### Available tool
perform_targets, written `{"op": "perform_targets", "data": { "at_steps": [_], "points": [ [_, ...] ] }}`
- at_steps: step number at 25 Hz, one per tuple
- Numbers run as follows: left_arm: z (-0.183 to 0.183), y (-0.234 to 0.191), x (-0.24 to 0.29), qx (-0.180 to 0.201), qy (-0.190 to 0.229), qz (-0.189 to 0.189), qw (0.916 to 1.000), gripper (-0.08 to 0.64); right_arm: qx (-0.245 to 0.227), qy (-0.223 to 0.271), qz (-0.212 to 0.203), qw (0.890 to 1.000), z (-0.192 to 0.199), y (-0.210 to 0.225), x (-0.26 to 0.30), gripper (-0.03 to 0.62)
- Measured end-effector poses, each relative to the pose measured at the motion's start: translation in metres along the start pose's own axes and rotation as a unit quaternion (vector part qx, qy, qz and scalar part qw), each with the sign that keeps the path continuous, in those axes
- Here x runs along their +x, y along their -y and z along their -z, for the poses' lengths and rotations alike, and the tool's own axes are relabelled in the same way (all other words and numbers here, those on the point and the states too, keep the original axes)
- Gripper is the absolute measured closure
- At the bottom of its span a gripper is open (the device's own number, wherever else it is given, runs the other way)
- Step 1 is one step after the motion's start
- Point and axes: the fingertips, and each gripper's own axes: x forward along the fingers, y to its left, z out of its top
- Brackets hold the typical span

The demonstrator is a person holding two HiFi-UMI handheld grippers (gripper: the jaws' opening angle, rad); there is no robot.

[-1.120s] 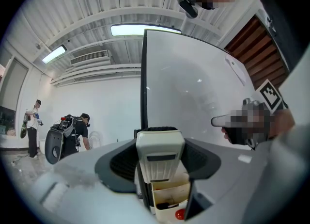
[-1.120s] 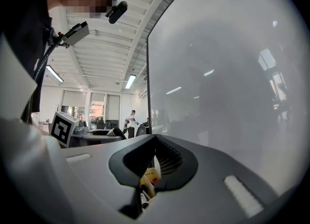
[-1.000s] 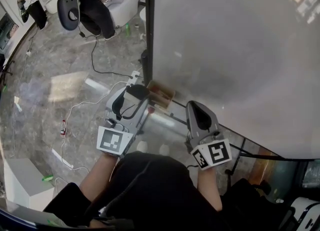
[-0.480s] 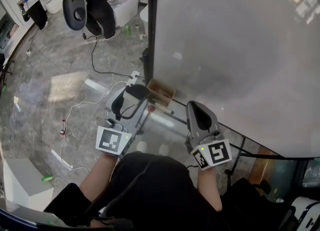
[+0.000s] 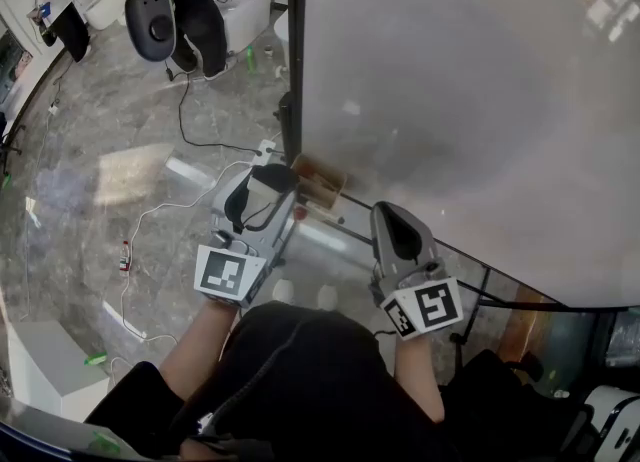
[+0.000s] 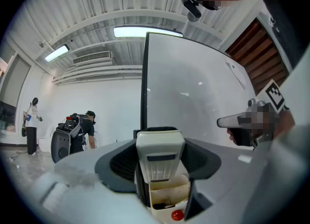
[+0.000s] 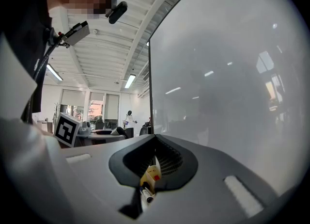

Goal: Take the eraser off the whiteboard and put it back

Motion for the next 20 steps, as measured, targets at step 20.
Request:
{"op": "perform_targets", "data": {
  "at_steps": [20],
  "points": [
    [0.047, 0.026, 0.061, 0.016, -0.05, 0.018, 0.9984, 0.284, 0.003, -0.012, 0.026, 1.0, 0.006, 0.033, -0.008, 0.583]
  ]
}}
